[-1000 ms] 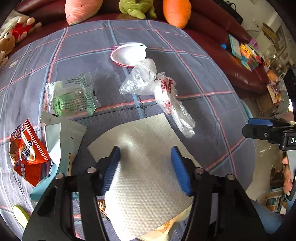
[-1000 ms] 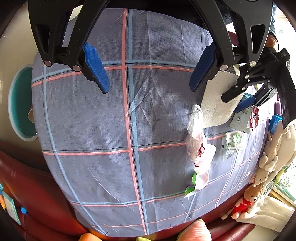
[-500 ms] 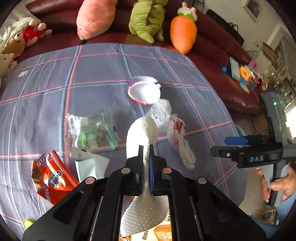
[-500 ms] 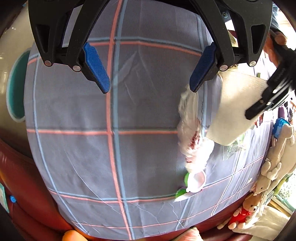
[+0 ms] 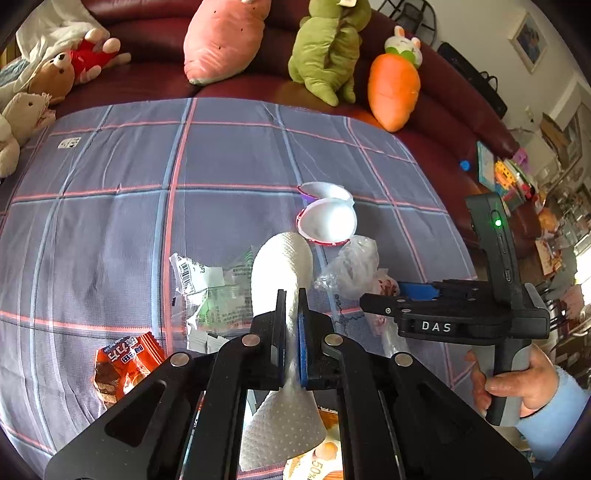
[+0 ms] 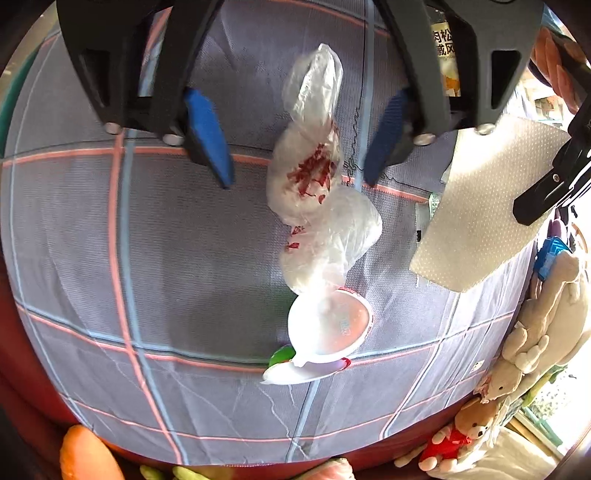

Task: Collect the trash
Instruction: 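Carry the paper towel and plastic bag over the teal bin and open both grippers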

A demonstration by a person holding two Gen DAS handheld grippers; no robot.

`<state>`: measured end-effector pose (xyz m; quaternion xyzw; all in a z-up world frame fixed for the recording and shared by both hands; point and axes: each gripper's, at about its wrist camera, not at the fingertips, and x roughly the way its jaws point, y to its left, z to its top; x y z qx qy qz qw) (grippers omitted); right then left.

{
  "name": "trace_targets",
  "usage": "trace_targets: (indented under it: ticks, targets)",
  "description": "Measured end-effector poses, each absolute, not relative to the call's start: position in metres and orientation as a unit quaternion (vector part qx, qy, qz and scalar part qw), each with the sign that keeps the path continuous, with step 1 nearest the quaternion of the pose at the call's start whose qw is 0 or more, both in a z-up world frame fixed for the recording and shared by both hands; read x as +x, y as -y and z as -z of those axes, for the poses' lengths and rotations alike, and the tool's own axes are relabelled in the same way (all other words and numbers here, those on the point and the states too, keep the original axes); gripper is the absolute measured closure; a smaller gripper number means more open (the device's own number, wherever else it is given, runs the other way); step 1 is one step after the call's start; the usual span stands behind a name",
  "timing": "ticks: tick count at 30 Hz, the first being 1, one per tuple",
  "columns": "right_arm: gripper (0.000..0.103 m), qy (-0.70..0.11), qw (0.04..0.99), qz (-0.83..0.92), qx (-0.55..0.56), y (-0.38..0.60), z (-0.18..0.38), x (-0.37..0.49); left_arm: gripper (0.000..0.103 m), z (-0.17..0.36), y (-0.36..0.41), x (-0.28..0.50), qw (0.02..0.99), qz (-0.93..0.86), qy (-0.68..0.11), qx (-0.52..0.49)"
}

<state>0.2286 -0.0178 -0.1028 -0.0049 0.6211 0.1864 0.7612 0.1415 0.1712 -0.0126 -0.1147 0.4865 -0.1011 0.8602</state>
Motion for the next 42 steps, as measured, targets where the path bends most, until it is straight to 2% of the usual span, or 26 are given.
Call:
trace_targets:
  ticks: [2,5,14,23,33,42]
  targets:
    - [0.072,-0.629,0.753,-0.194,0.006,0.020,0.107,0.226,0.097,0.015,-0.170,0.143,0.859,0.102,-0.489,-0.116]
    - [0.075,-0.615,0.766,-0.189,0.008,0.030,0.097,0.218,0.097,0.013,-0.161,0.142,0.859,0.106,-0.489,-0.114]
    - [0.075,-0.588,0.791,-0.165,0.040,0.087,0.063,0.195,0.097,-0.003,-0.120,0.134,0.864,0.131,-0.477,-0.098]
    - [0.075,-0.552,0.819,-0.131,0.083,0.174,0.029,0.165,0.097,-0.016,-0.045,0.125,0.860,0.173,-0.476,-0.059]
    - [0.075,-0.518,0.841,-0.072,0.140,0.299,0.009,0.122,0.097,-0.018,0.059,0.123,0.845,0.236,-0.480,-0.017]
    - [0.075,-0.489,0.849,0.010,0.200,0.430,0.008,0.070,0.097,-0.006,0.186,0.119,0.816,0.310,-0.486,0.034]
